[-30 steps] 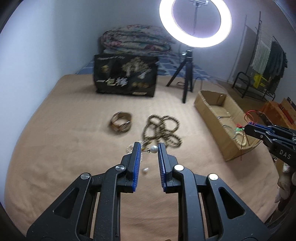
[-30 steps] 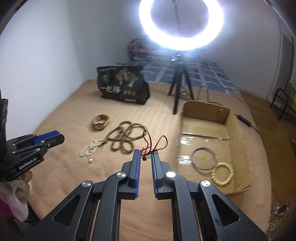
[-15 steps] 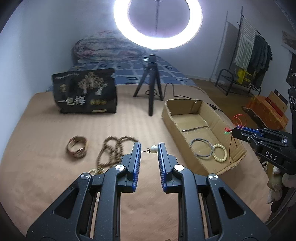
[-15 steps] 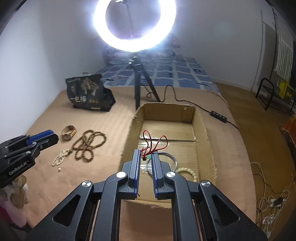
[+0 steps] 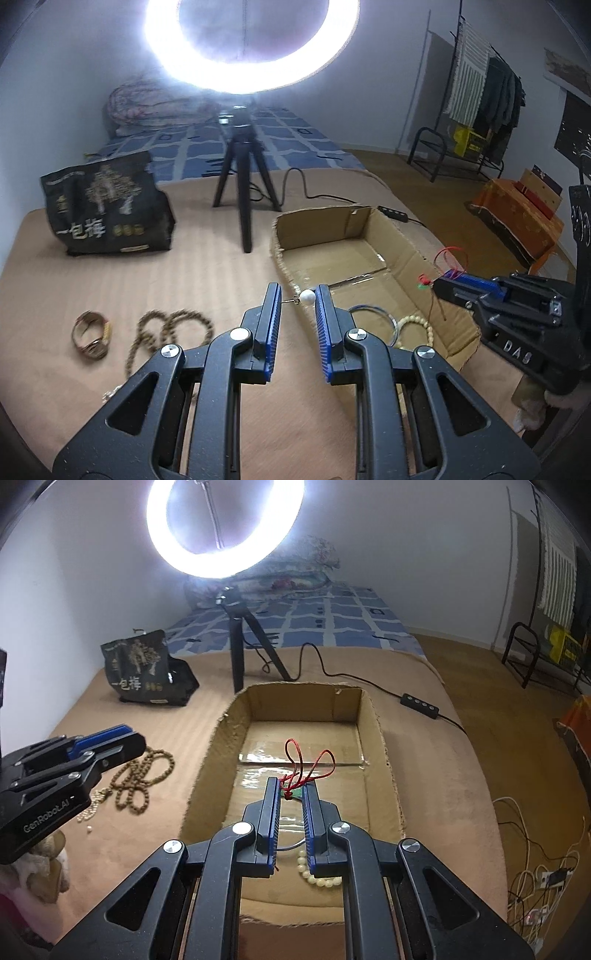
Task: Organize jewelry
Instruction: 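Carry the earring and pendant over the box and open both tools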
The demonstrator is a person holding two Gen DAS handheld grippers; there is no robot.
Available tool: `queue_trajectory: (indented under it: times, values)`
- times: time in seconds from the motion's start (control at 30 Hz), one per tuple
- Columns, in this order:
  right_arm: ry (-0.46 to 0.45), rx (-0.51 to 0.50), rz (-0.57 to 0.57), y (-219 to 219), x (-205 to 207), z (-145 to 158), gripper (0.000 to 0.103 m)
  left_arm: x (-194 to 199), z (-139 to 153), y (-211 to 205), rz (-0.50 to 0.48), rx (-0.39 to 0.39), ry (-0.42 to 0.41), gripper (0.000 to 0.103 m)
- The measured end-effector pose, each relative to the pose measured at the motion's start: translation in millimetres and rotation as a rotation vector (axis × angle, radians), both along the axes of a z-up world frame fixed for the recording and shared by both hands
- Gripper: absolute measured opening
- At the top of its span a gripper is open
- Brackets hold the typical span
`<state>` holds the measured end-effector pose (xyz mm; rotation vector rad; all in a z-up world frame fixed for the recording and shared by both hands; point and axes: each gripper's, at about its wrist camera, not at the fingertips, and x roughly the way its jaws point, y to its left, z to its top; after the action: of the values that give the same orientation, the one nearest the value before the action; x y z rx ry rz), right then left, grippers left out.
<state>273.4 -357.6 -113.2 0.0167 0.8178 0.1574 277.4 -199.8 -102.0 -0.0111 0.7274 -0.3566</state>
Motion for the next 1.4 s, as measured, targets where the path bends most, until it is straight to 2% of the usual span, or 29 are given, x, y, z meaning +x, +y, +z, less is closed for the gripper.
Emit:
queue_trajectory:
  times: [0.33, 0.77, 0.8, 0.83, 0.87, 0.9, 1.0, 1.03, 1.1, 1.2, 1.23, 1.3, 1.4]
  values:
    - [0.028, 0.023, -0.037, -20, 12, -16, 0.010, 27, -11, -30, -0.024, -0.007, 0.027, 0.018]
    - [0.050, 0.028, -0.057, -27, 14, -22, 0.011, 28, -15, -43, -0.040, 0.022, 0.024, 0.020]
    - [0.051, 0.023, -0.060, -26, 14, -22, 0.019, 27, -15, -43, -0.038, 0.027, 0.022, 0.032]
    - [0.051, 0.018, -0.064, -26, 14, -22, 0.031, 27, -14, -42, -0.036, 0.027, 0.018, 0.039]
    - [0.049, 0.017, -0.068, -26, 14, -22, 0.035, 26, -14, -41, -0.036, 0.024, 0.012, 0.047]
    - [0.046, 0.017, -0.072, -26, 14, -21, 0.039, 25, -13, -41, -0.032, 0.030, 0.004, 0.047]
    - [0.044, 0.008, -0.084, -27, 14, -20, 0.041, 25, -13, -40, -0.022, 0.045, -0.002, 0.048]
    - [0.046, 0.002, -0.092, -27, 14, -21, 0.046, 25, -13, -39, -0.020, 0.044, 0.001, 0.049]
    - [0.045, -0.006, -0.107, -29, 14, -21, 0.053, 26, -13, -38, -0.013, 0.042, -0.002, 0.057]
    - [0.050, -0.007, -0.124, -31, 14, -22, 0.056, 24, -12, -37, -0.005, 0.042, -0.008, 0.065]
    - [0.055, -0.013, -0.132, -32, 15, -23, 0.063, 24, -12, -37, -0.003, 0.043, -0.009, 0.067]
    - [0.053, -0.025, -0.148, -33, 15, -23, 0.068, 24, -12, -36, 0.002, 0.044, -0.009, 0.068]
    - [0.047, -0.026, -0.160, -36, 14, -21, 0.068, 25, -13, -35, 0.003, 0.048, -0.007, 0.068]
